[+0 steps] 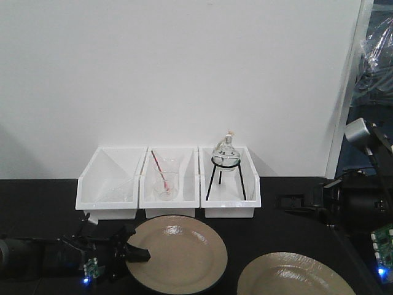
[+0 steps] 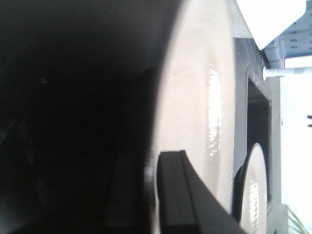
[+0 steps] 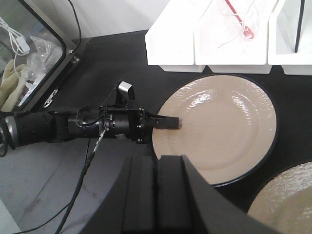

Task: Arrange circular plates on left workspace
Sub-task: 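Open the left gripper and withdraw it from the plate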

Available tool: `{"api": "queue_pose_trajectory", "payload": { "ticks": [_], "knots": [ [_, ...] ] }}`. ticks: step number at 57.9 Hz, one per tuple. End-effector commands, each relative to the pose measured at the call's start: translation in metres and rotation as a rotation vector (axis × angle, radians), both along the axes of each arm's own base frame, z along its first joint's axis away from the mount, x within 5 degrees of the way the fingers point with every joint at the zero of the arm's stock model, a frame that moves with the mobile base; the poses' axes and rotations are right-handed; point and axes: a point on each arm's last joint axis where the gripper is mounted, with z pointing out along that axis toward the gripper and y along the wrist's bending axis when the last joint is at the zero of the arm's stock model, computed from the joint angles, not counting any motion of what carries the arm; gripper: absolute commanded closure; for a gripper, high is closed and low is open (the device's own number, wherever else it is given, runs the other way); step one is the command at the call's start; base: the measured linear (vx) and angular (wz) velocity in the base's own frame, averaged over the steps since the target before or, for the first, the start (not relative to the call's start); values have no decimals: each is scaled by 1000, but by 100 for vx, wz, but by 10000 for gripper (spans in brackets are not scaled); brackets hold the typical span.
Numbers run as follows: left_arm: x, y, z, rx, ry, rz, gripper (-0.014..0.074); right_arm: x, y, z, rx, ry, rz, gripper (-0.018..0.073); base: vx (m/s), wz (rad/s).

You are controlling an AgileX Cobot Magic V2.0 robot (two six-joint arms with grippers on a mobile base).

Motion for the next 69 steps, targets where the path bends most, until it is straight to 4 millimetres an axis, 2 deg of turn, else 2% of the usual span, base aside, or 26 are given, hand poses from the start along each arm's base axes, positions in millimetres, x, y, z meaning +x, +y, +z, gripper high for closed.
{"api": "queue_pose_trajectory", "payload": {
  "ticks": [1,7,12,23,31,50,59,64,69],
  "knots": [
    [3,-7,42,-101,-119,-12,190,-3,0,21,48,-67,-9,536,0,0],
    [4,-5,42,-76,-152,-27,94,-3,0,21,48,-67,-9,536,0,0],
    [4,-4,42,-46,-194,-41,62,-3,0,21,48,-67,-9,536,0,0],
    [7,7,42,52,-324,-85,62,-3,0,20,41,-67,-8,536,0,0],
    [11,24,42,93,-371,-69,62,-3,0,20,42,-65,-4,536,0,0],
    [11,60,51,-1,-403,-61,64,-3,0,20,27,-66,-3,536,0,0],
    [5,84,67,-30,-431,-66,125,-3,0,19,24,-66,-1,536,0,0],
    [-1,100,85,-13,-457,-62,215,-3,0,19,26,-64,-3,536,0,0],
    [-11,114,105,-22,-447,-65,358,-3,0,19,43,-44,-18,536,0,0]
  ]
}}
